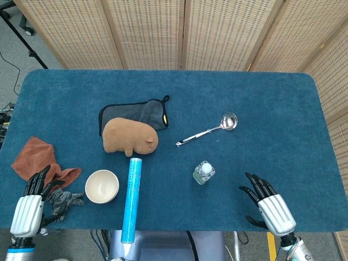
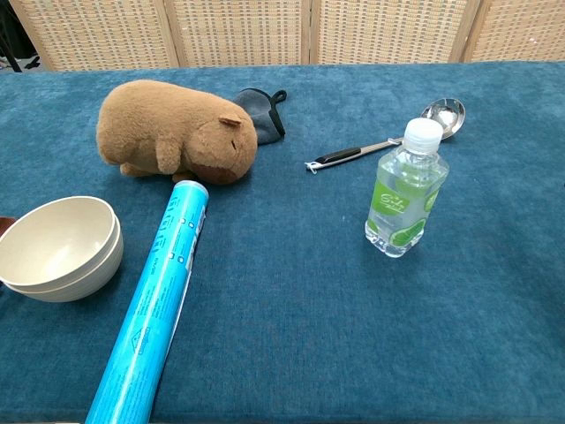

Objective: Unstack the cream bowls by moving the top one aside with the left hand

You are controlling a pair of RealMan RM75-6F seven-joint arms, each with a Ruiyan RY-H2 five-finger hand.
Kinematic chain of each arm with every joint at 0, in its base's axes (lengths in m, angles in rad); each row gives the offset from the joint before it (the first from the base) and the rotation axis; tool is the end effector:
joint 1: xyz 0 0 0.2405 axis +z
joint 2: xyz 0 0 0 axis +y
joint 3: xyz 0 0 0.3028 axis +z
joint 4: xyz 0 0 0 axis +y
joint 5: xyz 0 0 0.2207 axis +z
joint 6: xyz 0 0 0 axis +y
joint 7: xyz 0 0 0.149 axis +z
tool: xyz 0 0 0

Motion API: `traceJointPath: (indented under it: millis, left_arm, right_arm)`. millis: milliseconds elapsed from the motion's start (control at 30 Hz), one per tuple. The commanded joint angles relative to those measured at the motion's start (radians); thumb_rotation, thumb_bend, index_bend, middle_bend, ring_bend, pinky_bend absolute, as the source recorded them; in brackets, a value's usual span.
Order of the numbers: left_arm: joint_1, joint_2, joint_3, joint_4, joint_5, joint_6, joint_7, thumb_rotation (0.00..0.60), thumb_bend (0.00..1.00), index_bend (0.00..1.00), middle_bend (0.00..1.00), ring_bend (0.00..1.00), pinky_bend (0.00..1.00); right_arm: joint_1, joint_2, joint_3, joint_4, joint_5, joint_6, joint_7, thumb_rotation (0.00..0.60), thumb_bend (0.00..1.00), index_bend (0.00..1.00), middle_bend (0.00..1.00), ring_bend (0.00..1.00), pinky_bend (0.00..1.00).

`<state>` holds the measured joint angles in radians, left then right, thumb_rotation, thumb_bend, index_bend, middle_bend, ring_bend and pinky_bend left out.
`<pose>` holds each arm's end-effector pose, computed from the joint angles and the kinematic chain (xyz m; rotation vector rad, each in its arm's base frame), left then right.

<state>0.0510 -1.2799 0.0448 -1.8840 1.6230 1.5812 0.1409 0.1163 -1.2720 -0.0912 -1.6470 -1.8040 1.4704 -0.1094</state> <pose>-0.2860 0.1250 0.1022 -1.2780 -1.1506 -1.1004 -0.2953 -0.1578 0.0806 1.7283 -0.9009 1.0807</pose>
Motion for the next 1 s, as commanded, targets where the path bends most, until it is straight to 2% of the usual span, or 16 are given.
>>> traceJointPath:
  millis: [33, 567, 800, 1000]
  left_arm:
    - [-0.002, 0.000, -0.002, 0.001, -0.008, -0.006, 0.000, 0.600, 0.31, 0.34, 0.01, 0.00, 0.04]
    - [-0.016, 0.004, -0.004, -0.011, -0.012, -0.028, 0.004, 0.600, 0.31, 0.34, 0.01, 0.00, 0.04]
    - [-0.031, 0.026, -0.016, -0.051, -0.013, -0.038, 0.004, 0.600, 0.31, 0.34, 0.01, 0.00, 0.04]
    - [-0.067, 0.062, -0.030, -0.103, -0.041, -0.095, 0.022, 0.600, 0.31, 0.34, 0.01, 0.00, 0.04]
  right_arm:
    - [0.002, -0.003, -0.001, 0.002, 0.003, -0.006, -0.006, 0.600, 0.16, 0.22, 0.00, 0.00, 0.15]
    - [-0.008, 0.010, -0.003, -0.005, 0.005, 0.014, 0.005, 0.600, 0.16, 0.22, 0.00, 0.00, 0.15]
    - [-0.008, 0.011, -0.007, -0.001, -0.001, 0.015, 0.009, 0.600, 0.16, 0.22, 0.00, 0.00, 0.15]
    - [-0.008, 0.010, -0.006, -0.004, -0.004, 0.016, 0.003, 0.600, 0.16, 0.22, 0.00, 0.00, 0.15]
